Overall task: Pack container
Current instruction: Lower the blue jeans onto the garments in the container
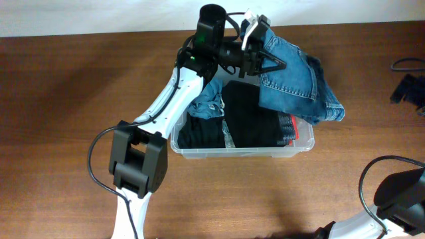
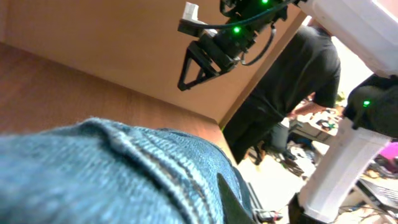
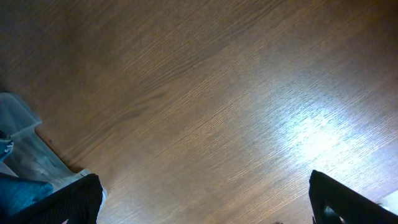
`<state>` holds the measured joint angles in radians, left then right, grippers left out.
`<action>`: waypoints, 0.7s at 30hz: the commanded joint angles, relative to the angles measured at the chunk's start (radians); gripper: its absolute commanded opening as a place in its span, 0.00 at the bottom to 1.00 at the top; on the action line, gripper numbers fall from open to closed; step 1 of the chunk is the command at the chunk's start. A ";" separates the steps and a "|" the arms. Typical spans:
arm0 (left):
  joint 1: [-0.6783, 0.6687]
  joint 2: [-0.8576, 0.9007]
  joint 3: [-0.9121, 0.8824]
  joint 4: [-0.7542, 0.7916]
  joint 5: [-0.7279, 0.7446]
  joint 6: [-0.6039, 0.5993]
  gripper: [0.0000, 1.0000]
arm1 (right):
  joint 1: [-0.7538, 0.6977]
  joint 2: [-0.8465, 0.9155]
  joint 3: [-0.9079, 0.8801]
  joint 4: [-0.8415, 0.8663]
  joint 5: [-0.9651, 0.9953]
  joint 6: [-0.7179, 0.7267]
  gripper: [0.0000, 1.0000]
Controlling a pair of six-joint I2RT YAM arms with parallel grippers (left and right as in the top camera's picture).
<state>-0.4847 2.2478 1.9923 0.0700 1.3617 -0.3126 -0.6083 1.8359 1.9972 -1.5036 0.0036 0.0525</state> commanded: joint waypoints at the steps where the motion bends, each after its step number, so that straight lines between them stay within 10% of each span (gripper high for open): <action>1: 0.011 -0.030 0.043 -0.034 0.079 0.030 0.01 | -0.001 -0.011 0.017 0.000 0.009 0.008 0.98; 13: 0.095 -0.030 0.043 -0.311 -0.021 0.031 0.01 | -0.001 -0.011 0.017 0.000 0.009 0.008 0.98; 21: 0.101 -0.032 0.043 -0.702 -0.351 0.289 0.01 | -0.001 -0.011 0.017 0.000 0.008 0.008 0.98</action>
<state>-0.3843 2.2478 2.0113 -0.5213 1.2335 -0.2008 -0.6083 1.8359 1.9972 -1.5036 0.0040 0.0528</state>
